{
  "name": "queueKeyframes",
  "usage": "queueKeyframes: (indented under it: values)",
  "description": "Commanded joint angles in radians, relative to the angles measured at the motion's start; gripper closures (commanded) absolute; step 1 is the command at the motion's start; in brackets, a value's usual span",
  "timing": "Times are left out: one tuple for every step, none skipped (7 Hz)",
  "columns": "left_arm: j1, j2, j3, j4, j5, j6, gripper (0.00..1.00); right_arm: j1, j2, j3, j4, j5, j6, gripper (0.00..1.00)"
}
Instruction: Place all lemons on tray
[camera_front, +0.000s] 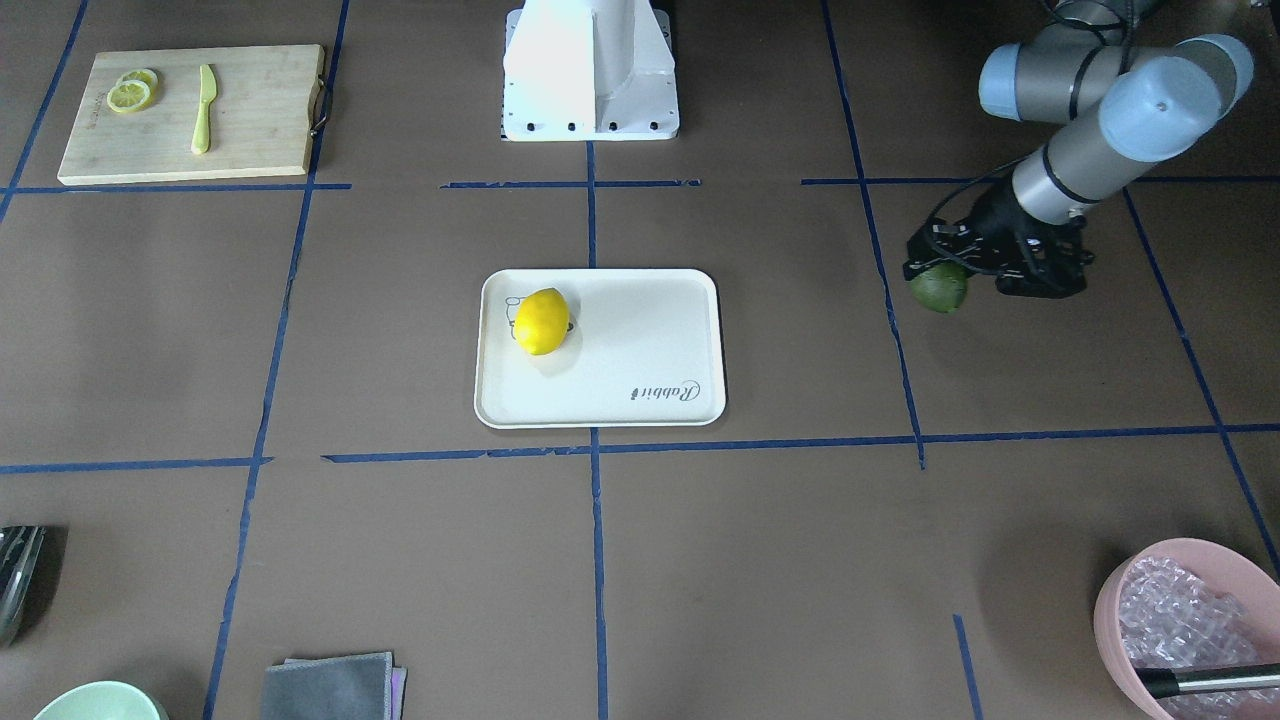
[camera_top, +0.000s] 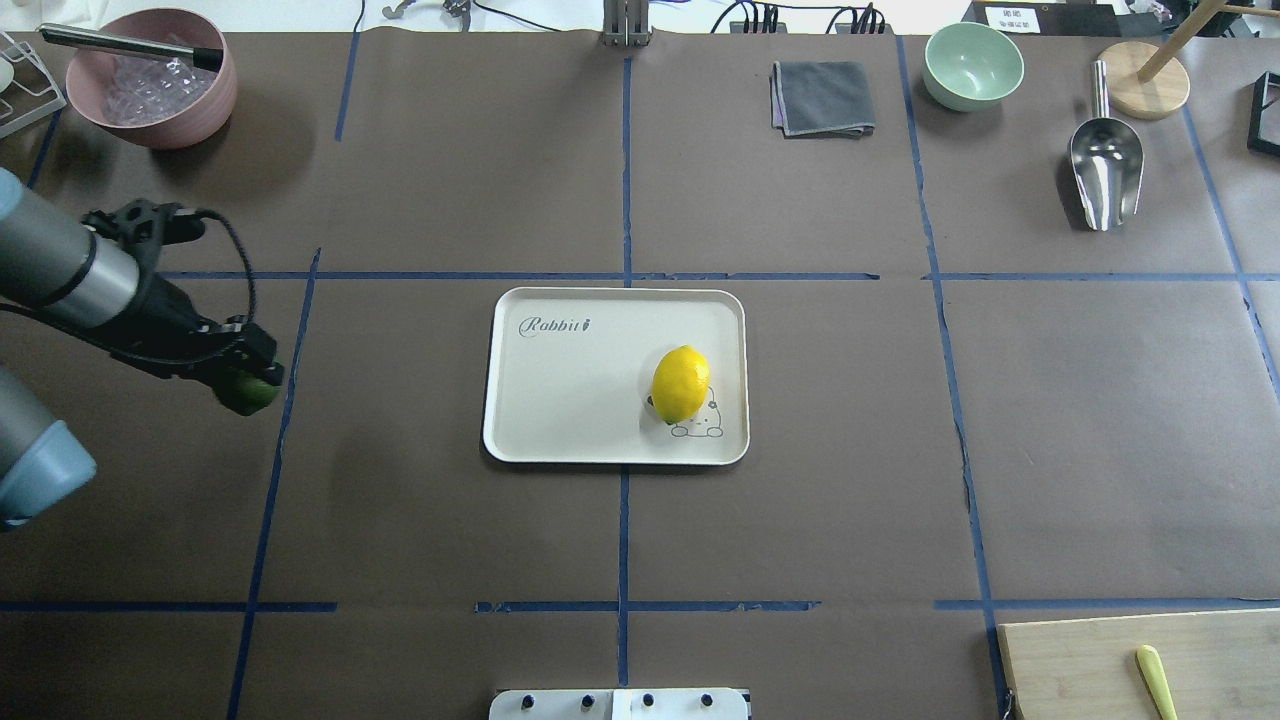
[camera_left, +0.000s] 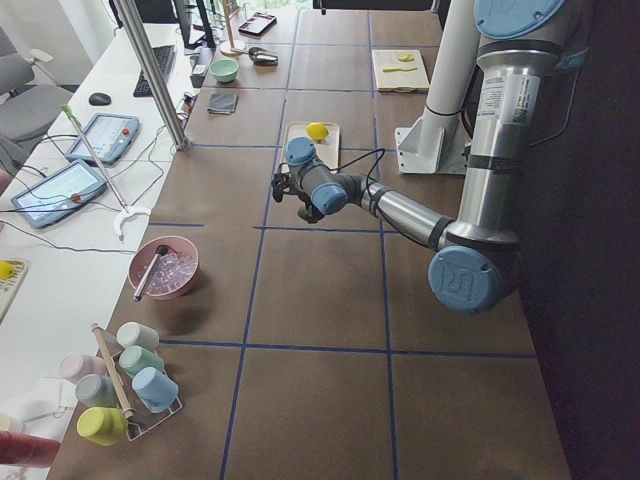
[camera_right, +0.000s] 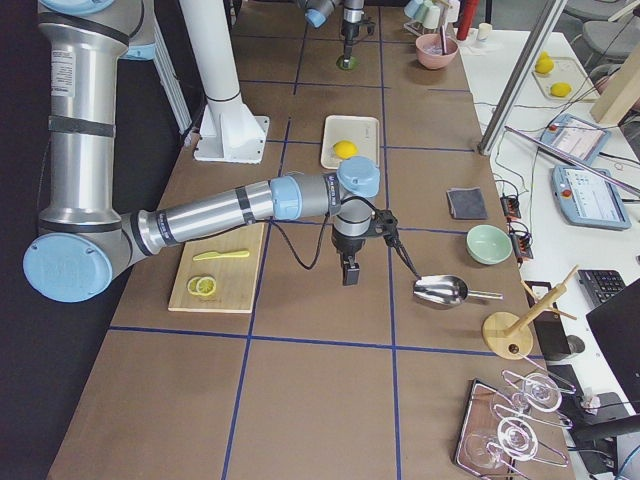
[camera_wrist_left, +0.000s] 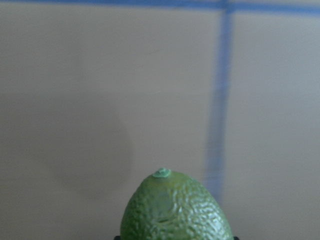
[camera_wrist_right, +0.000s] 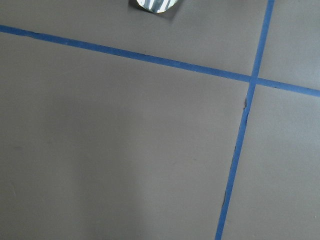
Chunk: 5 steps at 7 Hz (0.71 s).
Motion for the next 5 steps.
queueKeyframes:
  values:
    - [0.156, -0.268, 0.011, 0.182, 0.112, -0.152, 1.0, 0.032, -0.015, -0.009, -0.015, -0.007, -0.064, 0.0]
    - [0.205, -0.388, 0.029, 0.313, 0.203, -0.152, 1.0, 0.047, -0.017, -0.033, -0.012, -0.009, -0.098, 0.0]
    - [0.248, -0.435, 0.086, 0.314, 0.246, -0.152, 1.0, 0.058, -0.02, -0.05, -0.012, -0.012, -0.131, 0.0]
    - [0.25, -0.507, 0.177, 0.313, 0.248, -0.161, 1.0, 0.066, -0.022, -0.075, -0.007, -0.014, -0.154, 0.0]
    - [0.25, -0.555, 0.268, 0.302, 0.256, -0.161, 1.0, 0.069, -0.019, -0.09, -0.006, -0.012, -0.171, 0.0]
